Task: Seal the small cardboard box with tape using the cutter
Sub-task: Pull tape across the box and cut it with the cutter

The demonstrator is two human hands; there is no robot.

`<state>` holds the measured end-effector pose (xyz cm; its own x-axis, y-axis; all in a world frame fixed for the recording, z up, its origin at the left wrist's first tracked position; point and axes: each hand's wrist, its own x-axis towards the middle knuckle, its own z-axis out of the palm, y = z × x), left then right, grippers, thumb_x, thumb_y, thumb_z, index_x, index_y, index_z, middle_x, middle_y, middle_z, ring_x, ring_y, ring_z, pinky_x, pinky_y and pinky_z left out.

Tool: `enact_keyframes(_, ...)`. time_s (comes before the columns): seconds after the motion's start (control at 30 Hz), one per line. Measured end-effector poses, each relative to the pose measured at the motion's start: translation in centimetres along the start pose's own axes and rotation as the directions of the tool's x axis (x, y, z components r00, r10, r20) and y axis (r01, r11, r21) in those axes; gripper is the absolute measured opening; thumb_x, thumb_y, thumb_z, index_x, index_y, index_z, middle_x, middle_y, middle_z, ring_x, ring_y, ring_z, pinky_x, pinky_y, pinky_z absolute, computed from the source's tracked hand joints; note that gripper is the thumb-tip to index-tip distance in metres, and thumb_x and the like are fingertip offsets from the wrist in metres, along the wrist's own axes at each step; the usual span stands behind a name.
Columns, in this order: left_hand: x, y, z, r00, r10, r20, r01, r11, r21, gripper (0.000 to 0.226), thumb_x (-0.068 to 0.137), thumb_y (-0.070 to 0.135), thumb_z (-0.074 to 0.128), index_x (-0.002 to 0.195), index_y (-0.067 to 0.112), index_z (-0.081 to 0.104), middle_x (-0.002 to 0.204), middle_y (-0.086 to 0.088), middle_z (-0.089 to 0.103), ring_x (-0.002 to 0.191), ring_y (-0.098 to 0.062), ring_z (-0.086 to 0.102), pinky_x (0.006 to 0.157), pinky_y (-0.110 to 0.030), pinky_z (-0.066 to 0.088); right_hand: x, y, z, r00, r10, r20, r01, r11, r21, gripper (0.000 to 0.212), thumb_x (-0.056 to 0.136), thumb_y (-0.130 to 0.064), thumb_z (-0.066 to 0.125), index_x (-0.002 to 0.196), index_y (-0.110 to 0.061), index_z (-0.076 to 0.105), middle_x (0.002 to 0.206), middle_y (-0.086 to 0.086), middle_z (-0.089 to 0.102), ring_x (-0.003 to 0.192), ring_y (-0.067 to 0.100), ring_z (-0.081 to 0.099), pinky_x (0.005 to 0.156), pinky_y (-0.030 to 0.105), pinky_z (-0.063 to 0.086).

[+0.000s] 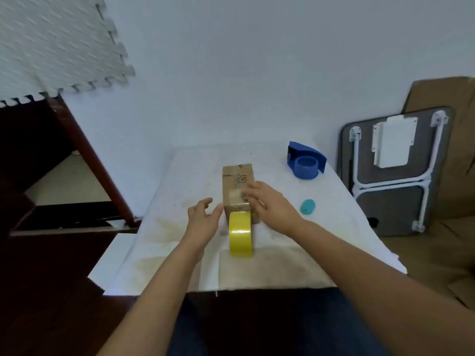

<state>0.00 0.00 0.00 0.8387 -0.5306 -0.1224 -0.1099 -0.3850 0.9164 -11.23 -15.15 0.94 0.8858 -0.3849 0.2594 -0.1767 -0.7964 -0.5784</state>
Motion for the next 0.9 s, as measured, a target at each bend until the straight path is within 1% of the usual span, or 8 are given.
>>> enact_keyframes(0.13,-1.1,-0.4,0.2,0.999,-0.018,0.029,0.020,0.997,-0.072,0.049,0.095,0.050,0.048,0.138,0.028,0.044,0.149,-0.002,0.029,0.121,-0.023,0.053,0.108,-0.047,0.041,-1.3,1.9,-1.4,0.977,0.172,-0.126,-0.173,0.985,0.002,0.035,0.098,-0.012,0.044,0.131,-0.014,0.056,0.141,0.006,0.050,0.132,0.022,0.044,0.109,0.029,0.030)
enact_keyframes(0.27,-2.0,-0.5,1.0,0.999,-0.051,0.018,0.054,0.985,-0.165,0.041,0.099,0.046,0.041,0.134,0.025,0.047,0.143,-0.001,0.032,0.104,-0.015,0.061,0.104,-0.045,0.045,-3.2,6.1,-2.0,0.875,0.420,-0.242,-0.469,0.859,-0.204,0.040,0.095,-0.021,0.049,0.135,-0.019,0.049,0.136,0.012,0.045,0.121,0.030,0.044,0.101,0.038,0.040)
enact_keyframes(0.4,-1.8,-0.6,1.0,0.997,-0.078,0.016,0.079,0.973,-0.218,0.024,0.100,0.046,0.039,0.118,0.032,0.046,0.140,0.000,0.033,0.098,-0.010,0.061,0.102,-0.041,0.046,-3.6,9.0,-2.5,0.771,0.616,-0.160,-0.636,0.736,-0.232,0.045,0.094,-0.036,0.050,0.138,-0.026,0.043,0.130,0.014,0.035,0.117,0.031,0.040,0.095,0.041,0.043)
enact_keyframes(0.53,-0.9,-1.0,0.8,0.996,-0.088,0.028,0.092,0.968,-0.234,0.022,0.100,0.045,0.040,0.116,0.032,0.046,0.141,0.001,0.036,0.097,-0.006,0.061,0.091,-0.033,0.048,-2.9,10.1,-1.8,0.774,0.615,-0.149,-0.630,0.724,-0.281,0.043,0.092,-0.042,0.053,0.129,-0.020,0.045,0.123,0.016,0.038,0.114,0.031,0.041,0.087,0.041,0.046)
enact_keyframes(0.67,-0.2,-1.5,0.7,0.993,-0.105,0.058,0.116,0.964,-0.240,0.025,0.100,0.044,0.041,0.120,0.031,0.048,0.141,0.000,0.039,0.099,-0.007,0.062,0.090,-0.032,0.049,-2.1,10.3,-1.4,0.811,0.536,-0.236,-0.586,0.738,-0.336,0.033,0.094,-0.025,0.054,0.119,-0.005,0.046,0.115,0.019,0.050,0.105,0.032,0.049,0.080,0.040,0.047)
enact_keyframes(0.73,0.0,-1.6,0.6,0.993,-0.101,0.067,0.114,0.967,-0.230,0.034,0.100,0.042,0.041,0.130,0.027,0.048,0.141,0.000,0.041,0.100,-0.007,0.062,0.090,-0.032,0.049,-1.6,9.6,-1.4,0.796,0.542,-0.268,-0.590,0.794,-0.147,0.024,0.096,-0.019,0.048,0.113,-0.002,0.050,0.105,0.019,0.059,0.092,0.031,0.056,0.075,0.039,0.047)
enact_keyframes(0.8,0.1,-1.4,0.4,0.993,-0.091,0.076,0.106,0.969,-0.224,0.038,0.101,0.039,0.043,0.136,0.025,0.047,0.140,0.000,0.044,0.100,-0.009,0.063,0.086,-0.029,0.050,-0.9,7.8,-1.2,0.690,0.686,-0.232,-0.588,0.718,0.373,0.024,0.100,-0.016,0.041,0.115,-0.001,0.052,0.102,0.018,0.064,0.081,0.026,0.063,0.071,0.034,0.053)
enact_keyframes(0.9,0.1,-1.2,0.0,0.993,-0.087,0.086,0.104,0.969,-0.223,0.031,0.101,0.037,0.044,0.125,0.021,0.055,0.128,-0.002,0.056,0.095,-0.012,0.066,0.077,-0.025,0.051,-0.6,4.9,-0.4,0.666,0.739,0.098,-0.357,0.201,0.912,0.027,0.100,-0.007,0.039,0.119,0.006,0.053,0.101,0.018,0.067,0.083,0.020,0.066,0.072,0.025,0.060)
